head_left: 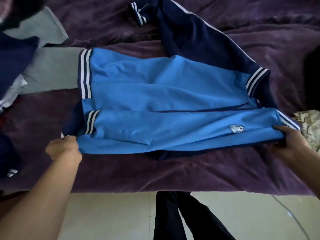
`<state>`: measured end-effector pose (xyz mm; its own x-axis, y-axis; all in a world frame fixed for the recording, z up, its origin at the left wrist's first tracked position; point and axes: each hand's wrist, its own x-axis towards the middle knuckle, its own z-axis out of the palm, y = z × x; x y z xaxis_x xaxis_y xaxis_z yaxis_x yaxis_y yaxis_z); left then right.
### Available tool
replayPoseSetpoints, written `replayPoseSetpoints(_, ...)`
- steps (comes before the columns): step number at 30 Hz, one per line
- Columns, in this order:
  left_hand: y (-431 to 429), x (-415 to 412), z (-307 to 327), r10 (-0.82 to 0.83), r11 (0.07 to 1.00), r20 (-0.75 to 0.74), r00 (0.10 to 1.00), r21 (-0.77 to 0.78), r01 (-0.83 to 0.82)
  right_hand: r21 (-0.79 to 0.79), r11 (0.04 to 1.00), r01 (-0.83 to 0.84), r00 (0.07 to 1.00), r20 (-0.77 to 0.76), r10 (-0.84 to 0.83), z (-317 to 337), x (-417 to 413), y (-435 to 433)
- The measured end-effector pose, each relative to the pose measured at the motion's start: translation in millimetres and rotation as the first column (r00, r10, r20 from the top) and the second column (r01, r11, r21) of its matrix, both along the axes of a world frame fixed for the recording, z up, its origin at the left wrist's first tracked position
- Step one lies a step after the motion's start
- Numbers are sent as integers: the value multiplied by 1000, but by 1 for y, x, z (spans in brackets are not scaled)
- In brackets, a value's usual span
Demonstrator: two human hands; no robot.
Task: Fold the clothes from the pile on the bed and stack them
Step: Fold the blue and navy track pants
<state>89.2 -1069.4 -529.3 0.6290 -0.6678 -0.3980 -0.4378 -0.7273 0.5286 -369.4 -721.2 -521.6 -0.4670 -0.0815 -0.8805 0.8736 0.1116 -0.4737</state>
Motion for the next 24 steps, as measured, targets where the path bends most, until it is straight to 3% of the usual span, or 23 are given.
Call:
replayPoseSetpoints(4, -4, -25, 24, -318, 947, 220, 922, 23, 321, -123, 992, -42, 998, 43, 48, 24, -8, -24)
replayPoseSetpoints(6, -5, -37, 28, -532, 835, 375, 759, 81, 545, -140, 990, -24, 999, 36, 29, 24, -13, -39)
replayPoseSetpoints(9, 7, -54, 17, -808, 481, 389, 442, 3, 877, -119, 993, -5, 1000, 12, 6, 20, -7, -64)
replayPoseSetpoints(11, 21, -56, 0, -910, 191, 395, 128, 125, 974, -86, 996, 5, 1000, 23, -3, 8, -2, -78)
replayPoseSetpoints(13, 38, -51, -15, -882, -61, 420, -213, 347, 936, -74, 996, 42, 999, 1, -42, 4, 3, -94)
replayPoseSetpoints(15, 52, -40, -26, -838, -175, 364, -406, 526, 832, -38, 998, 39, 999, -13, -40, -2, 7, -104)
replayPoseSetpoints(18, 52, -34, -31, -840, -119, 364, -402, 600, 791, -31, 999, 27, 999, -35, -28, -9, 2, -104)
replayPoseSetpoints(21, 28, -39, -27, -851, -127, 384, -357, 510, 851, -40, 999, 14, 1000, -26, -15, -7, -6, -100)
replayPoseSetpoints(24, -12, -64, -8, -898, -35, 395, -195, 378, 925, -67, 996, 61, 998, -15, -62, -1, -15, -108)
